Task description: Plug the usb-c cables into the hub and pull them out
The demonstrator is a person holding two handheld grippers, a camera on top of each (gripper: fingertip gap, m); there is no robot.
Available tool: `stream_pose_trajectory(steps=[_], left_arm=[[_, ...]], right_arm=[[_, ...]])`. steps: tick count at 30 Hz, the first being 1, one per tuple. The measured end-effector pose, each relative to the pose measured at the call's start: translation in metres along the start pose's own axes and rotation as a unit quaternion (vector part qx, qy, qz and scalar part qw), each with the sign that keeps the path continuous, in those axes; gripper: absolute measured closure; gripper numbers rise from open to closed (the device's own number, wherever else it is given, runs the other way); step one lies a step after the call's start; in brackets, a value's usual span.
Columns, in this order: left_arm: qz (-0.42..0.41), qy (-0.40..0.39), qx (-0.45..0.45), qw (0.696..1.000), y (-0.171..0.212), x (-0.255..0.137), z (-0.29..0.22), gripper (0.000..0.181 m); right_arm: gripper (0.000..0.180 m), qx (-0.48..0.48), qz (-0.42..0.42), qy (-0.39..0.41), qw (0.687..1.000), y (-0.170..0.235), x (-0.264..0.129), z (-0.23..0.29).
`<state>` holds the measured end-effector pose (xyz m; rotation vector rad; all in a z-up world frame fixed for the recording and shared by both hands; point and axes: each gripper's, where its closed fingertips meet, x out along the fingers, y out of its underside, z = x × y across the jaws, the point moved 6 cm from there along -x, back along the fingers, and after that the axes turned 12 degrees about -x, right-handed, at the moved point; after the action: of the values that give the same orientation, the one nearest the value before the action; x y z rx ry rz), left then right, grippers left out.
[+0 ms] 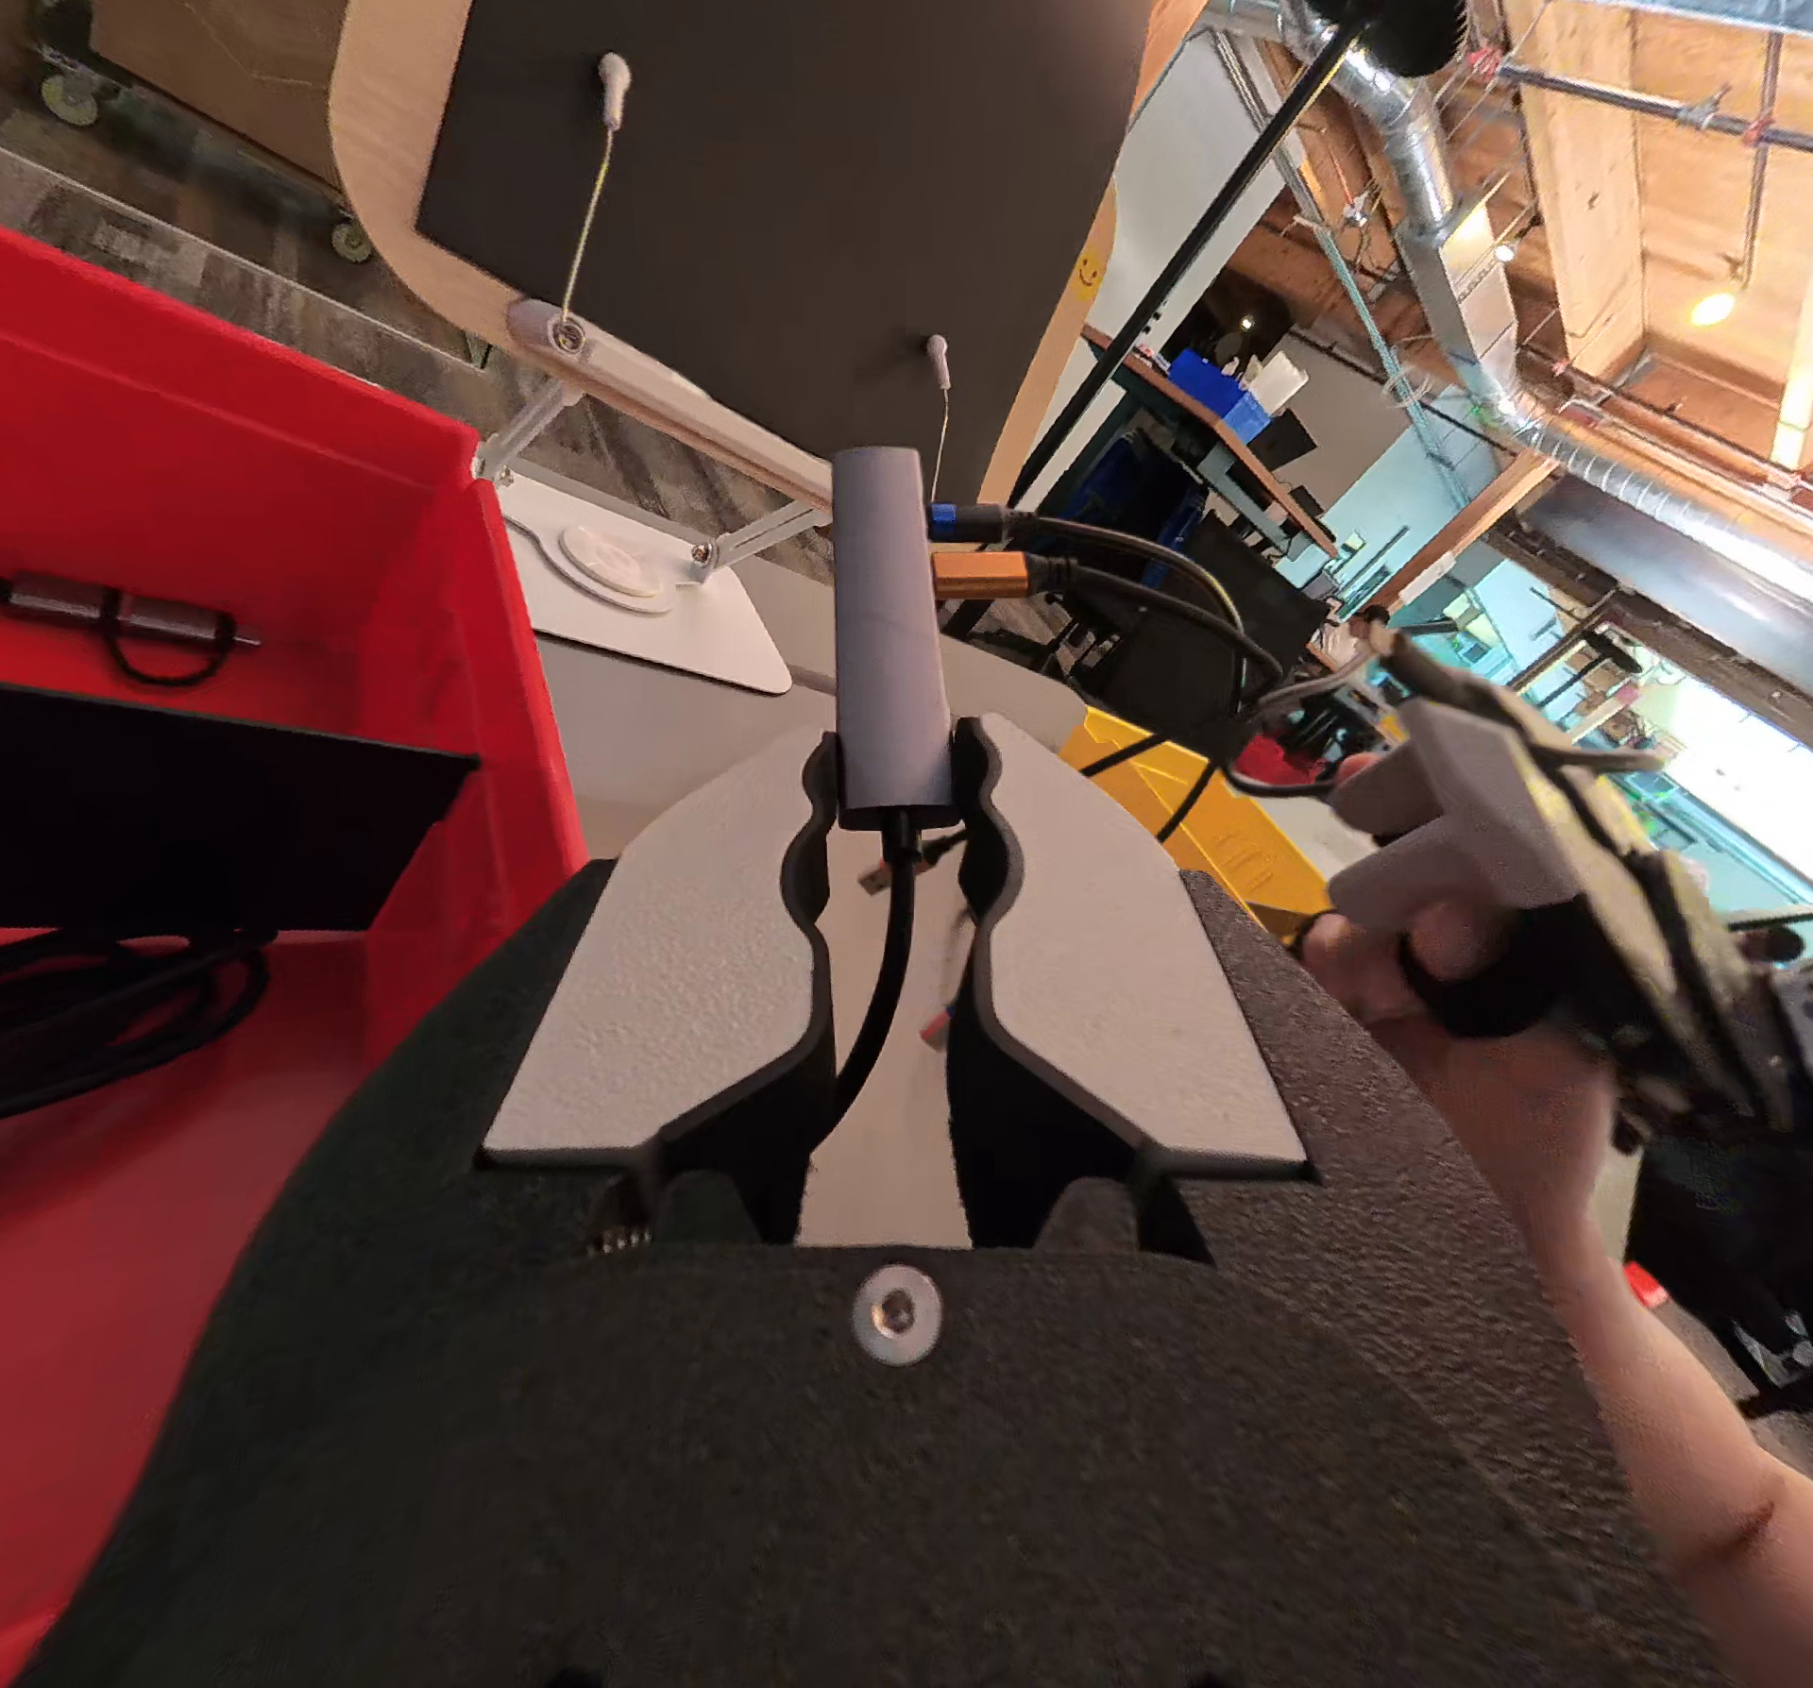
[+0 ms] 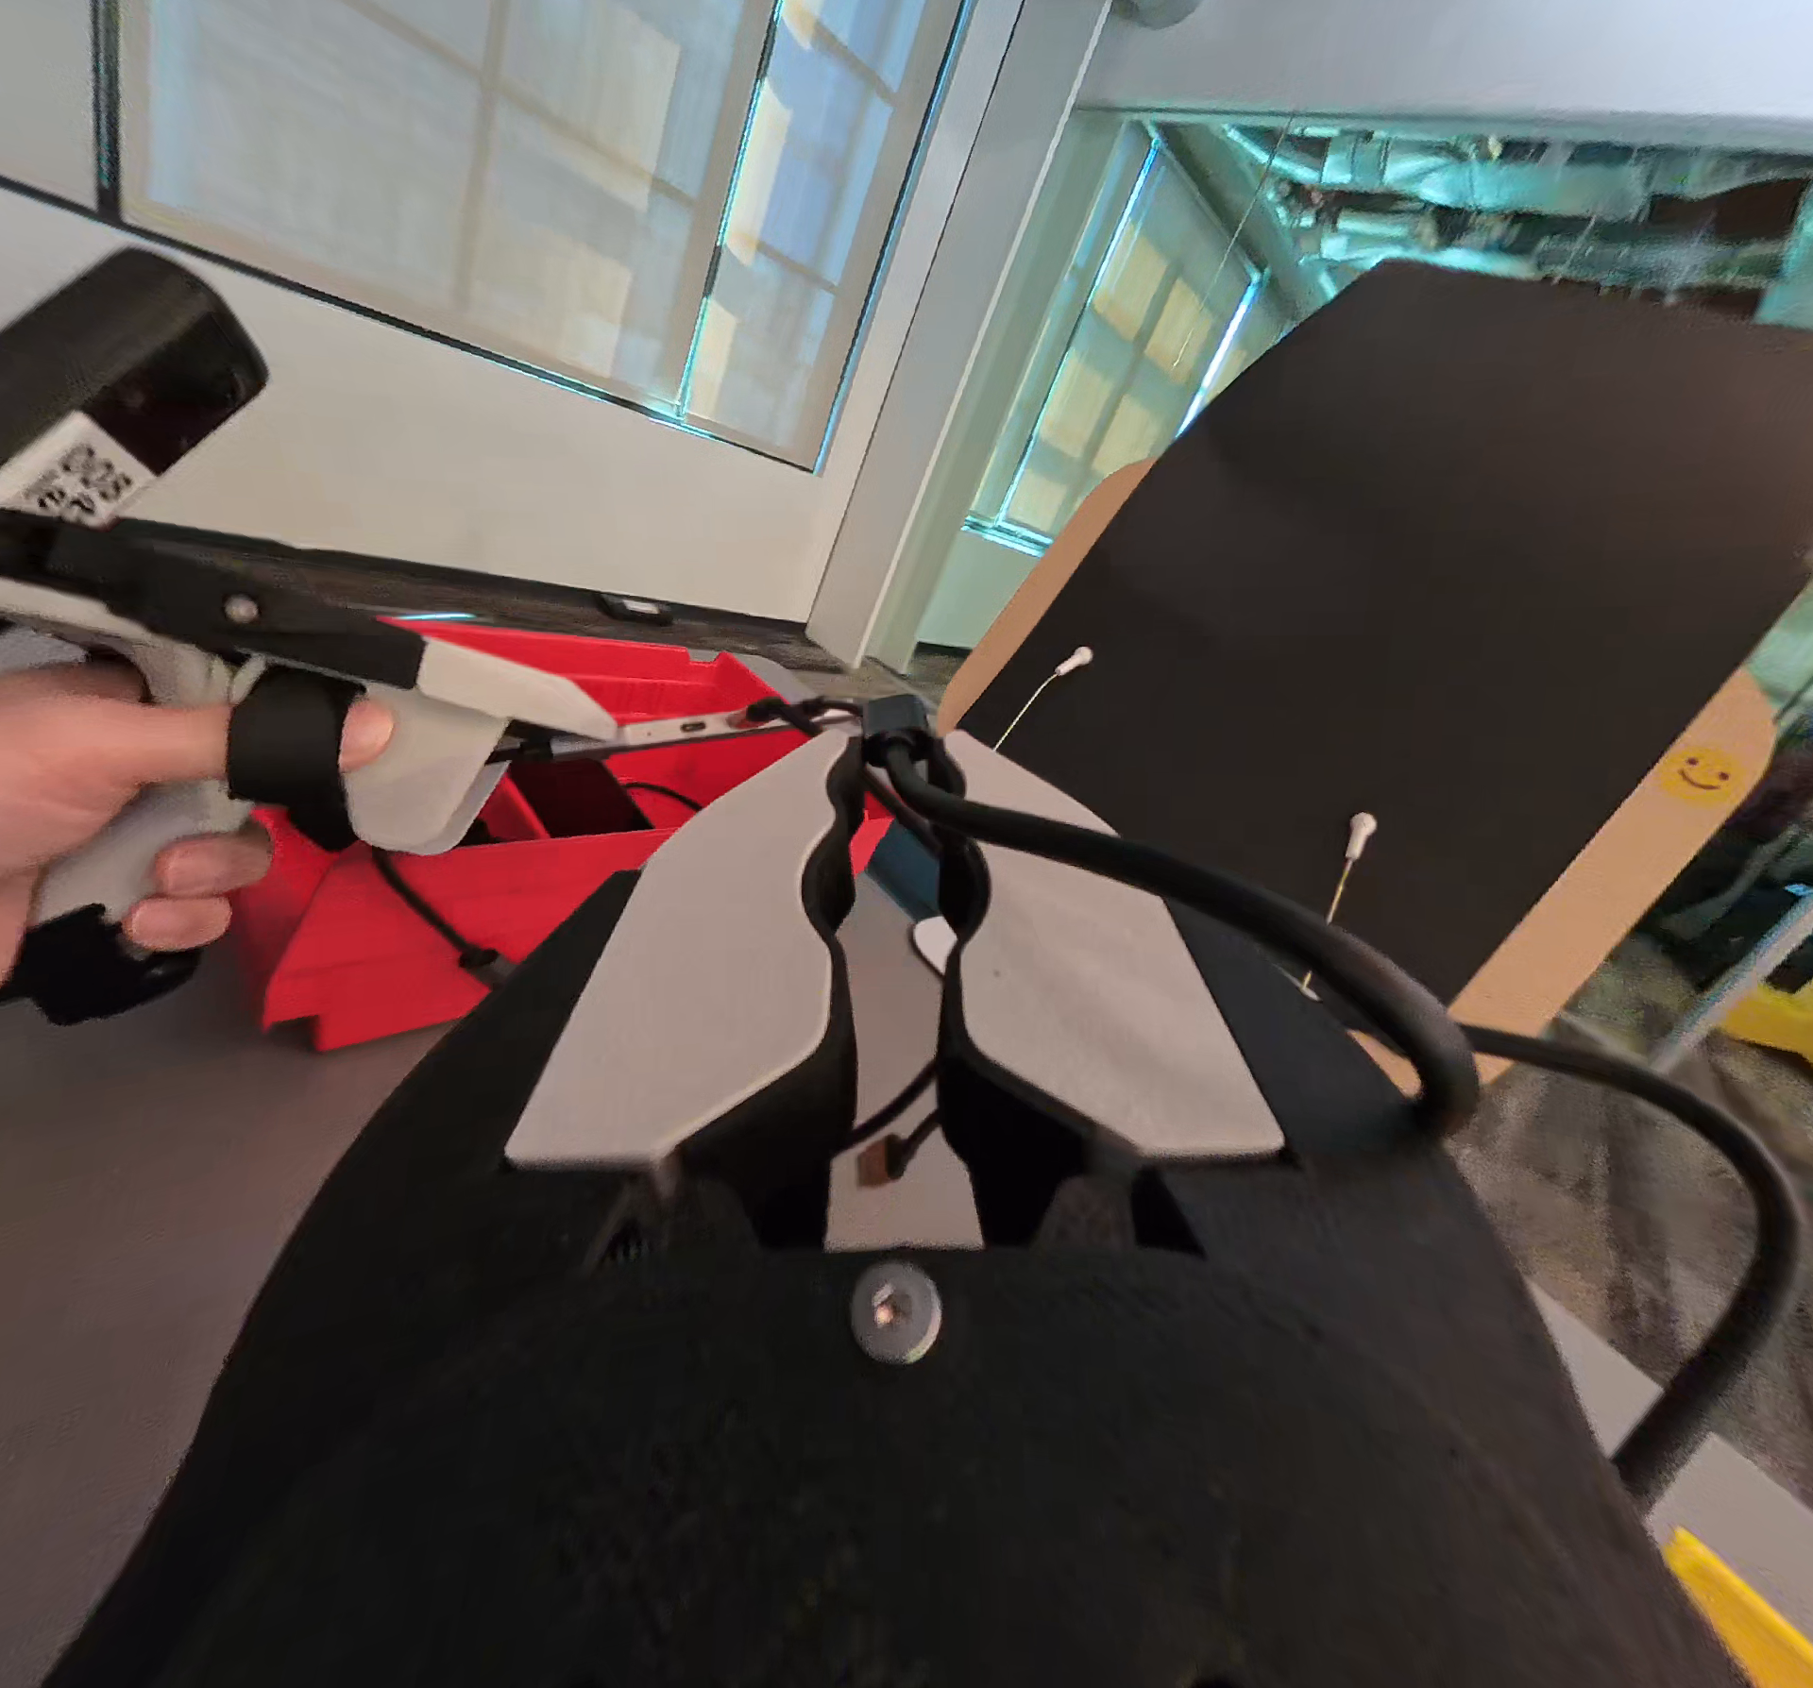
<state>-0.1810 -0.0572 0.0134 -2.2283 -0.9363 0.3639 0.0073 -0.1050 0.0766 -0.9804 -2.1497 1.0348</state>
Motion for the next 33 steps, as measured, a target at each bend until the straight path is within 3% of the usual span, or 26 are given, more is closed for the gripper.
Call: stream_pose_trajectory(steps=[4, 7, 10, 16, 22, 27, 33], left_arm=[[-0.002, -0.001, 0.004, 1.0, -0.003, 0.0, 0.001, 0.159], [-0.006, -0.003, -0.004, 1.0, -0.004, -0.001, 0.005, 0.159], [-0.004, -0.005, -0.005, 1.0, -0.002, 0.001, 0.006, 0.159], [-0.007, -0.019, 0.029, 0.999, 0.002, 0.002, -0.002, 0.159], [0.028, 0.012, 0.045, 0.999, 0.02, 0.012, -0.02, 0.159], [0.059, 0.048, 0.06, 0.995, 0.031, 0.017, -0.033, 0.159], [0.065, 0.073, 0.063, 0.993, 0.032, 0.015, -0.035, 0.159]], right_arm=[[0.167, 0.075, 0.038, -0.107, 0.991, -0.012, -0.007, -0.02], [0.167, 0.189, 0.033, -0.225, 0.955, -0.022, -0.013, -0.013], [0.167, 0.219, 0.04, -0.273, 0.936, -0.021, -0.007, 0.013], [0.167, 0.21, 0.068, -0.205, 0.954, 0.015, 0.017, 0.055], [0.167, 0.137, 0.055, -0.115, 0.982, 0.042, 0.023, 0.051], [0.167, 0.1, -0.002, -0.111, 0.989, 0.039, 0.019, 0.033], [0.167, 0.074, 0.001, -0.135, 0.988, 0.038, 0.019, 0.032]])
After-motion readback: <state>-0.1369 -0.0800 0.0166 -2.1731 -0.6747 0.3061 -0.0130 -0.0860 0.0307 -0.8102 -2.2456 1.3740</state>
